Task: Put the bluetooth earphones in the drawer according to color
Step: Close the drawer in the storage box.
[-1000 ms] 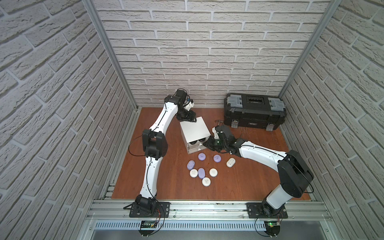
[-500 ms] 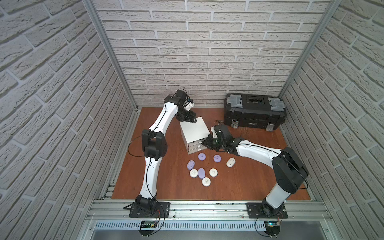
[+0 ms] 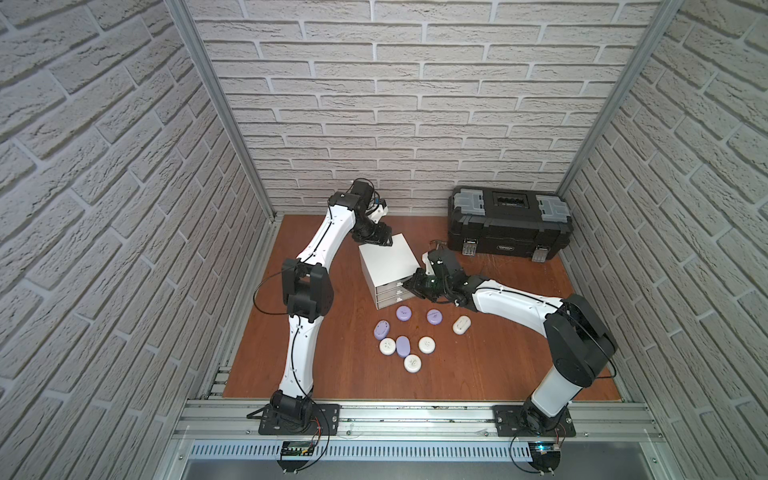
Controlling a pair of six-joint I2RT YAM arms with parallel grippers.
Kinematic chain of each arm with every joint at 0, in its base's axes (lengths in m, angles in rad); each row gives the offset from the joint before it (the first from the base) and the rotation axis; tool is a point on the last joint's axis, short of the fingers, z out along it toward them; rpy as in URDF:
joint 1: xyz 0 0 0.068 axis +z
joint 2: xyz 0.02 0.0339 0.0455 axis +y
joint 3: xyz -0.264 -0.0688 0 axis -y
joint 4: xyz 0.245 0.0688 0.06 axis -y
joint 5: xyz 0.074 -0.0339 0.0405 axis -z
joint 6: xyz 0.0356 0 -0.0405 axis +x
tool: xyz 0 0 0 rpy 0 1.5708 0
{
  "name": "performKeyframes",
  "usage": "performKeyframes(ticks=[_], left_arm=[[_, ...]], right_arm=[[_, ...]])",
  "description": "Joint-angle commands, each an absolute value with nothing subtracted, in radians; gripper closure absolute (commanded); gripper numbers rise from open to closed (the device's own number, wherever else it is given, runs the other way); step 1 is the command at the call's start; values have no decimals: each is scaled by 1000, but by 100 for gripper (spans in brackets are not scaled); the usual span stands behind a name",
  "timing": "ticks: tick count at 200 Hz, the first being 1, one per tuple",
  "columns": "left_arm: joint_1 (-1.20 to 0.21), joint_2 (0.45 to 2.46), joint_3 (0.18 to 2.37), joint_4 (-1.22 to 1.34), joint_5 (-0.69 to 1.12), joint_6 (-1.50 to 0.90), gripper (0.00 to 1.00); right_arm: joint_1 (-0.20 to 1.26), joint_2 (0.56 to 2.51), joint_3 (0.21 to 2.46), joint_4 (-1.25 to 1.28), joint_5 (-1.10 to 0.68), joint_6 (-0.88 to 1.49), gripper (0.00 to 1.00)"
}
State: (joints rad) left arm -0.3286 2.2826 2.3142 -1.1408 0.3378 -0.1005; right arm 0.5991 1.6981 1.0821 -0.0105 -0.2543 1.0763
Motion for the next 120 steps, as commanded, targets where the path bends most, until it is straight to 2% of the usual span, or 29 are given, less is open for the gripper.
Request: performKeyframes(ticks=[1,14,42,64,90,120], left_arm=[[-351,2258,2288,-1233,347,-103,23],[-351,2258,2288,-1234,342,-103,22],[-345,2255,2287,-1235,338,-107,22],[-346,2252,2288,-1236,330,-108,22],[-344,2248,2282,-1231,328,-116,21],[-345,2246,2279,-1229,328,-125,21]], right_arm=[[594,1609,1062,38,-236,1060,96],[595,1558,1045,0,-235,1046,91],[594,1443,999,-92,-223,1011,71],[595,1356,906,-79,-205,1034,67],[602,1278,650,248,-167,1169,67],[612,1336,443,705,-124,1294,66]])
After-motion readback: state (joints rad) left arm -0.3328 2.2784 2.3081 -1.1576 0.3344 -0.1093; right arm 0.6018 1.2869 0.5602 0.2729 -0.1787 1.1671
